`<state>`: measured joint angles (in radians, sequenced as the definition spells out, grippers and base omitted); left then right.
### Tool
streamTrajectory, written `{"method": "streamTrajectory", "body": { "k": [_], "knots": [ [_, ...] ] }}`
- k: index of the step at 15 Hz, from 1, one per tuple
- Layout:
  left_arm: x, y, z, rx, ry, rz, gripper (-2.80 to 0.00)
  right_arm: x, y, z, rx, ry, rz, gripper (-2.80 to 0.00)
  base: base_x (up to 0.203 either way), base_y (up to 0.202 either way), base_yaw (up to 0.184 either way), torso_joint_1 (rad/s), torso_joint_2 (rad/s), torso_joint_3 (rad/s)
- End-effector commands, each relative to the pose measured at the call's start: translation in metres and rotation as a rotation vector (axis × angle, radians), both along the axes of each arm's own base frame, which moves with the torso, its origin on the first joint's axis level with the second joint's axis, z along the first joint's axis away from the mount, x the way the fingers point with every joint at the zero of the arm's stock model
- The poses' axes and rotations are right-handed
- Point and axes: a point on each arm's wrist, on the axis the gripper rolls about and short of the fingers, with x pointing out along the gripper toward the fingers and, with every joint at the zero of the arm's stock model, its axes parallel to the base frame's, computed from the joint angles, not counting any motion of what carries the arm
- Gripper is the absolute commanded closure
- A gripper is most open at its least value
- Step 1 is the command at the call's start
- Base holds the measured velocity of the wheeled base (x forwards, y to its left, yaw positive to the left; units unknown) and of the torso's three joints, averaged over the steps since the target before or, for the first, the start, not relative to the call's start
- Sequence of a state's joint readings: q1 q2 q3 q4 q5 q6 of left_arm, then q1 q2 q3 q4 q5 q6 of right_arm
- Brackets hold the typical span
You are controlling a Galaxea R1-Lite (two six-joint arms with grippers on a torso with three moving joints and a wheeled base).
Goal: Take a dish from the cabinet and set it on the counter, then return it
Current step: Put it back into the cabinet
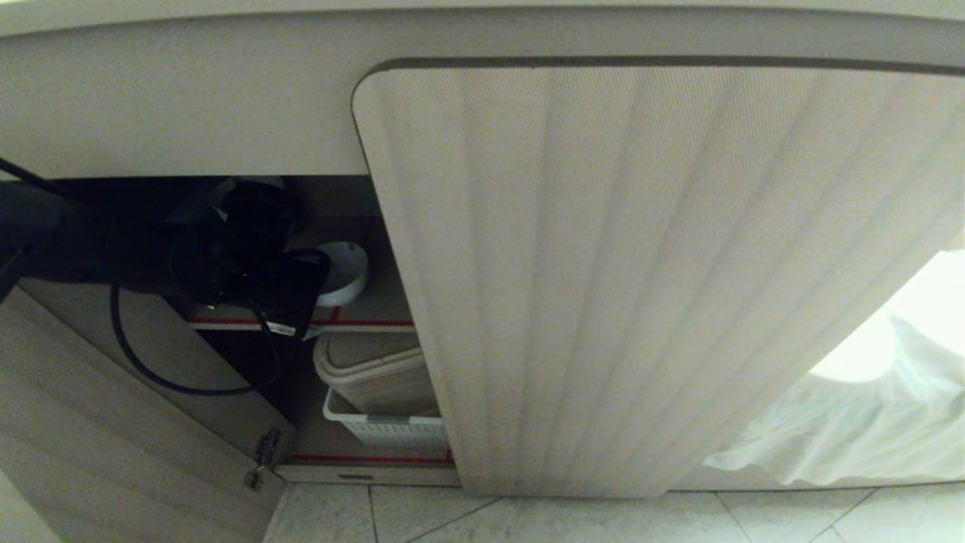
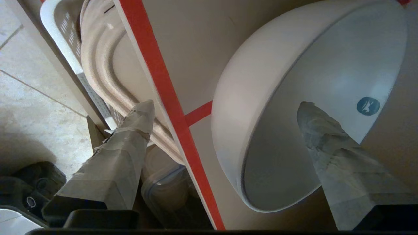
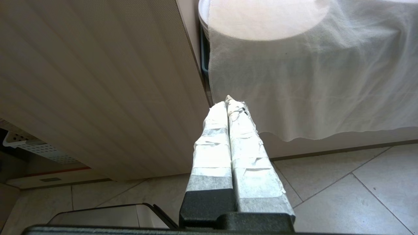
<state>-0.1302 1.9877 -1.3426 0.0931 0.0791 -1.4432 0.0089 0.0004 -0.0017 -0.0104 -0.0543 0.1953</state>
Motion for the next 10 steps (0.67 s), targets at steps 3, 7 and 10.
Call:
{"method": "streamTrajectory", "body": {
  "k": [3,7,10],
  "knots": [
    [0.0035,-0.0002,0.0046,-0.008,-0.059,0.017,-2.80,0.0000,0.0000,0.0000,0.001,-0.001,-0.001,0.00,0.000,0.000,0.000,0.000,0.00,0.000],
    [0.0019,-0.0001,0.0054,-0.014,-0.060,0.020,-2.80,0.0000,0.0000,0.0000,0.001,-0.001,-0.001,0.00,0.000,0.000,0.000,0.000,0.00,0.000],
    [-0.0001,0.0001,0.0077,-0.021,-0.065,0.021,-2.80,0.0000,0.0000,0.0000,0.001,-0.001,-0.001,0.00,0.000,0.000,0.000,0.000,0.00,0.000]
  ]
}}
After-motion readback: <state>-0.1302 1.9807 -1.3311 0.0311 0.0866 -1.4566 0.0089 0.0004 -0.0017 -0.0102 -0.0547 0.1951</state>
